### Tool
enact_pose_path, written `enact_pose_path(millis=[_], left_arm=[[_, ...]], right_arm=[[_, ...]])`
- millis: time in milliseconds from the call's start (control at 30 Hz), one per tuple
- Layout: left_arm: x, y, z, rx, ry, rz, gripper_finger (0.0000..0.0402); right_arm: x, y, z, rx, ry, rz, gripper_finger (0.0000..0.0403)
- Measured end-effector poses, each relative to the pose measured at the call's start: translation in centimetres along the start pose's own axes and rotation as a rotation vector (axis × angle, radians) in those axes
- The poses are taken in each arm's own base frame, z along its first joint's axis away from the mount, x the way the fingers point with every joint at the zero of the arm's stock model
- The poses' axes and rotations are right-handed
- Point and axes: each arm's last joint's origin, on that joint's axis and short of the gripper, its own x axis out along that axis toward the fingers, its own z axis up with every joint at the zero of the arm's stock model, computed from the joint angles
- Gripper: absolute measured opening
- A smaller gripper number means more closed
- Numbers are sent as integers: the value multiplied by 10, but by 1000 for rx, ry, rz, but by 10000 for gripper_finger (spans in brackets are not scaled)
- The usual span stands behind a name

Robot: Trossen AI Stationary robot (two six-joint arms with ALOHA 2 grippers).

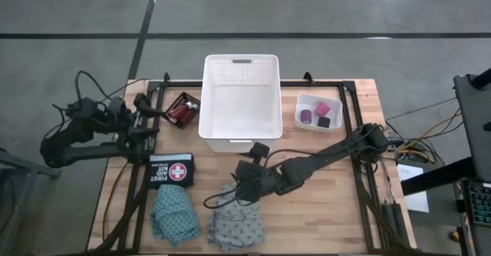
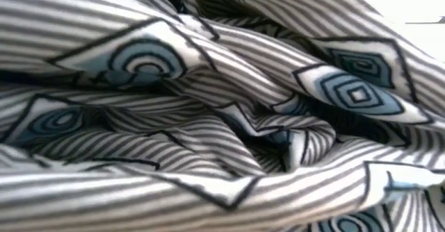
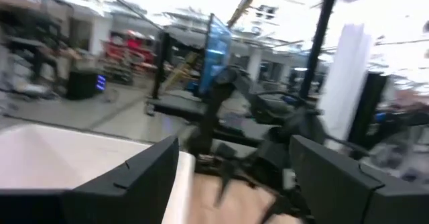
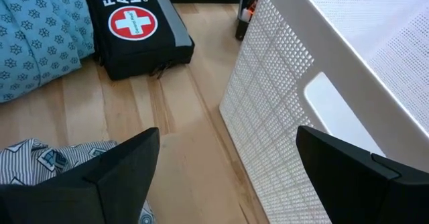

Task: Pick & Place Medicine items
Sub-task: Put the gray patient gown into the white organizer

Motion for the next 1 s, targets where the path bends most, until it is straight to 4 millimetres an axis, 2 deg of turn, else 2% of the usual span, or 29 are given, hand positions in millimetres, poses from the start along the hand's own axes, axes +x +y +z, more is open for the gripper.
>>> enact_pose_path(millis=[233, 400, 1000], left_arm=[[2, 1, -8, -142, 79, -1, 289], [2, 3, -12, -152, 119, 12, 289], [3, 3, -12, -150, 119, 12, 289]], right_arm=[[-12, -7, 12, 47, -49, 21, 348], [-20, -11, 17, 56, -64, 28, 348], [-20, -11, 17, 9, -65, 27, 348]])
